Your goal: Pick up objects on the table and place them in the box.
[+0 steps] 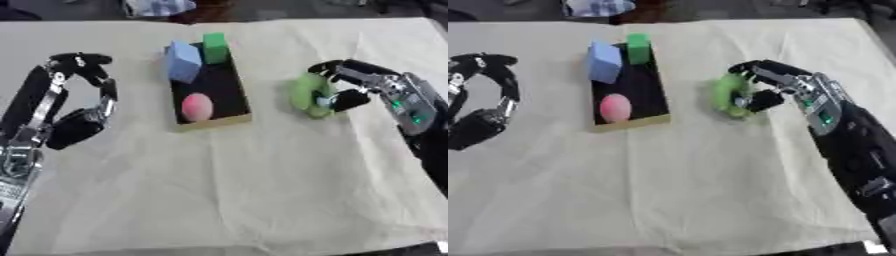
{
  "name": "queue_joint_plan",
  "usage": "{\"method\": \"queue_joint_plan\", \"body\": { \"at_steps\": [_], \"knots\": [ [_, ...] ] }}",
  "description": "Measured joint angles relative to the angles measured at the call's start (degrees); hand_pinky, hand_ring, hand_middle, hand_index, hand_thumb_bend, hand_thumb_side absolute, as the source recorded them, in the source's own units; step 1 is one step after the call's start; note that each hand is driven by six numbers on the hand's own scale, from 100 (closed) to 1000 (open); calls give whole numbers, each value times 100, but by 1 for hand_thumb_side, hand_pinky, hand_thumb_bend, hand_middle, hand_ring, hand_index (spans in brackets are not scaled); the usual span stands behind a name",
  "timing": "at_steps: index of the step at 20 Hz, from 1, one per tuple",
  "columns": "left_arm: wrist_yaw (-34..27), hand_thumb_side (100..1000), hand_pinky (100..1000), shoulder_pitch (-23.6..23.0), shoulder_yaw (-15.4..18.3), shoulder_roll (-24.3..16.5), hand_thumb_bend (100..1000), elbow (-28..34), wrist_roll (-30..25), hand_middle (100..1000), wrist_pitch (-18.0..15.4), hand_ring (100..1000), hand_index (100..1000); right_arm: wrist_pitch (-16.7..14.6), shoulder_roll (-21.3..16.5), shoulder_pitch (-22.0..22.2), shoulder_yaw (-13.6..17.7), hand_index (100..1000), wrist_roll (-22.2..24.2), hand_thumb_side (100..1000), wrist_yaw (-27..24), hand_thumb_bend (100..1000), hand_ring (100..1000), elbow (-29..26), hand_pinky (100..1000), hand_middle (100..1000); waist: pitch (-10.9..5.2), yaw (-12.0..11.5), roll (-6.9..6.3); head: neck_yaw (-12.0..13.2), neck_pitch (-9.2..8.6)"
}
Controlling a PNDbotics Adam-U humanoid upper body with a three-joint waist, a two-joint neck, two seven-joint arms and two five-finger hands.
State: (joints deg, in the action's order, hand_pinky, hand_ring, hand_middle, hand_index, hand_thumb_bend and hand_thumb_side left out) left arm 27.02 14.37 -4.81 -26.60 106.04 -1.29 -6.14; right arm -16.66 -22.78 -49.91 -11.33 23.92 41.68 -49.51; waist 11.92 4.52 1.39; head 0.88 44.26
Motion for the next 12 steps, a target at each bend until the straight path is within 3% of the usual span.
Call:
{"method": "queue_joint_plan", "body": {
  "at_steps": [2, 5, 12],
  "knots": [
    [-212, 617, 726, -18, 43, 0, 100, 20, -43, 548, 15, 542, 800, -114, 46, 0, 116, 599, -182, 226, 218, 100, 674, -18, 766, 424, 0, 0, 0, 0, 0],
    [-513, 617, 724, -25, 112, -1, 100, 29, -99, 546, 32, 541, 799, -312, 140, -3, 292, 507, -465, 202, 465, 100, 625, -129, 747, 319, 0, 0, 0, 0, 0],
    [-921, 615, 721, -72, 230, -3, 100, 68, -176, 545, 49, 539, 799, -645, 290, -388, 335, 479, -1060, 198, 350, 100, 615, -546, 743, 290, -41, -60, 0, -11, 0]
  ]
}}
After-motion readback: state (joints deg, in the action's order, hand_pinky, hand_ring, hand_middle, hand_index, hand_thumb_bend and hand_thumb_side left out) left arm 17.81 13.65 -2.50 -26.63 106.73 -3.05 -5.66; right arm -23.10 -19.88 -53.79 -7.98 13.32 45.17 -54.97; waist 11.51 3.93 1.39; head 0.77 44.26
